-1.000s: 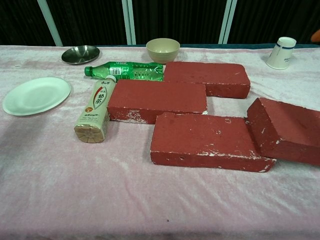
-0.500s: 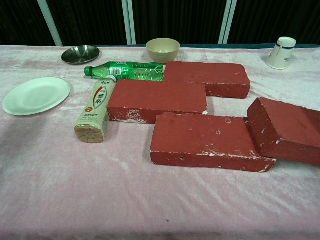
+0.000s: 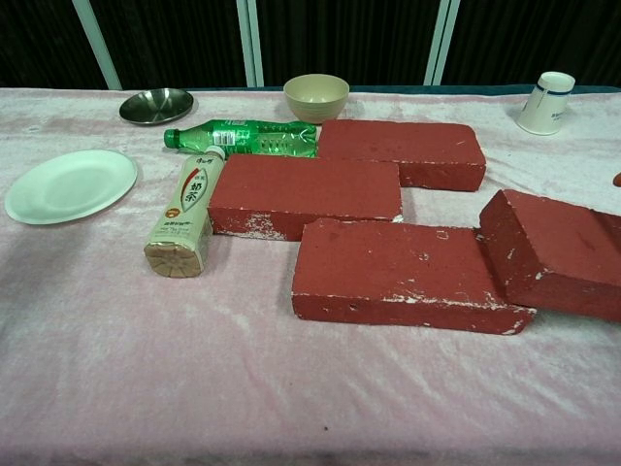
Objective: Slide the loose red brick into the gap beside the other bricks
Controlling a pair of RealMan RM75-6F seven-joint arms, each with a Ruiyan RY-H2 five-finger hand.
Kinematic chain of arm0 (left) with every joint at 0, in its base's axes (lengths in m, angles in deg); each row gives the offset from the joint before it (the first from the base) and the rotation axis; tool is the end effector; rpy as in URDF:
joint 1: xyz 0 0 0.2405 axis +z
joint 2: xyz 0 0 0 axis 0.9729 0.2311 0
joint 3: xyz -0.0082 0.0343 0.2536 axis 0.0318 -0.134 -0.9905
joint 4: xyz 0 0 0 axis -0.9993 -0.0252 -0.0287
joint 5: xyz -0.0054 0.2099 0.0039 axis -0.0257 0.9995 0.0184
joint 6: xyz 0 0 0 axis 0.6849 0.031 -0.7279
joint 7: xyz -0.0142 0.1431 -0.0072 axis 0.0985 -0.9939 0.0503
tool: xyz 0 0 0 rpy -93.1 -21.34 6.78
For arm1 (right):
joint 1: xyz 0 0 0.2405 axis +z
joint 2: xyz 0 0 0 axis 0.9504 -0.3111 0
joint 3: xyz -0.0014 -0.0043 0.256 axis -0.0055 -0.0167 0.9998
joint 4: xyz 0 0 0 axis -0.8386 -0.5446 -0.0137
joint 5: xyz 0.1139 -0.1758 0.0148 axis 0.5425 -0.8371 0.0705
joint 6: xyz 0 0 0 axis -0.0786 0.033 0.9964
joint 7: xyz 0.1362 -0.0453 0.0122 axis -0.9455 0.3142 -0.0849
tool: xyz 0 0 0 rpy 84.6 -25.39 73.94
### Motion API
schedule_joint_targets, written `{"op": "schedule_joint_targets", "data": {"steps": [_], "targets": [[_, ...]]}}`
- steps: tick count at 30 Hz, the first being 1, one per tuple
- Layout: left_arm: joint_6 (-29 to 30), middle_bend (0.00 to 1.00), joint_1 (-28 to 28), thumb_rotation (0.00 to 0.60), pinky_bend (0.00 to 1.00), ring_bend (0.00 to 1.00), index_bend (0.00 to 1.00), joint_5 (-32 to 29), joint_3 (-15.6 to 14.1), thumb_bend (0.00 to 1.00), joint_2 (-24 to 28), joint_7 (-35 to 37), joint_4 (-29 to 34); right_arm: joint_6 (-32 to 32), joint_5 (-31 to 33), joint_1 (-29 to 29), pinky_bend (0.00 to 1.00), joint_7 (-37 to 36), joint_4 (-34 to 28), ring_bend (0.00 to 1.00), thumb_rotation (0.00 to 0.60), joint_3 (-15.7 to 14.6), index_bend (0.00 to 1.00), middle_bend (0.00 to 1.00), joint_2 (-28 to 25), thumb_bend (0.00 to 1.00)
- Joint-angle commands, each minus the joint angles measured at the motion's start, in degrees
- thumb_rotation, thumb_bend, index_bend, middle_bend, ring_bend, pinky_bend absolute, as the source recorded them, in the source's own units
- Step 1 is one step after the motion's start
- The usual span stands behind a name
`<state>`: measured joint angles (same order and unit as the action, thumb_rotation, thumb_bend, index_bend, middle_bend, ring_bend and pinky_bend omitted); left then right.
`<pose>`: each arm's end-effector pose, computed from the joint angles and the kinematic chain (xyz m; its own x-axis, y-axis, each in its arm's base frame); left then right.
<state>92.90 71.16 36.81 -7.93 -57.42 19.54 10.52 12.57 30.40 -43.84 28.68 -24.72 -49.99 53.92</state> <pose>-0.3074 0.1886 0.1619 0.4188 -0.0591 0.9062 0.9076 -0.0042 -0.4198 -0.2565 -0.2507 0.1146 0.1881 -0.5151 0.8363 -0.9662 0.0558 0.2517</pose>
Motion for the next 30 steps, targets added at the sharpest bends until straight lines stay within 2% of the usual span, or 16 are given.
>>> {"op": "schedule_joint_targets", "data": {"steps": [1,11,30], "targets": [[0.07,0.04,0.01,0.6,0.0,0.0,0.2,0.01,0.04,0.73,0.0,0.01,0.03,-0.18,-0.18,-0.13,0.08,-0.3,0.53,0.0,0.6,-0.01,0.0,0.0,0.71,0.0],[0.21,0.04,0.03,0.6,0.0,0.0,0.2,0.04,0.12,0.73,0.04,0.19,0.0,-0.1,-1.48,-0.23,0.08,-0.64,4.23,0.0,0.6,0.59,0.0,0.0,4.47,0.0],[-0.06,0.04,-0.04,0.6,0.0,0.0,0.2,-0.21,0.16,0.74,0.03,-0.06,-0.03,-1.62,-2.03,0.3,0.08,-1.71,5.86,0.0,0.6,1.45,0.0,0.0,5.76,0.0]]}}
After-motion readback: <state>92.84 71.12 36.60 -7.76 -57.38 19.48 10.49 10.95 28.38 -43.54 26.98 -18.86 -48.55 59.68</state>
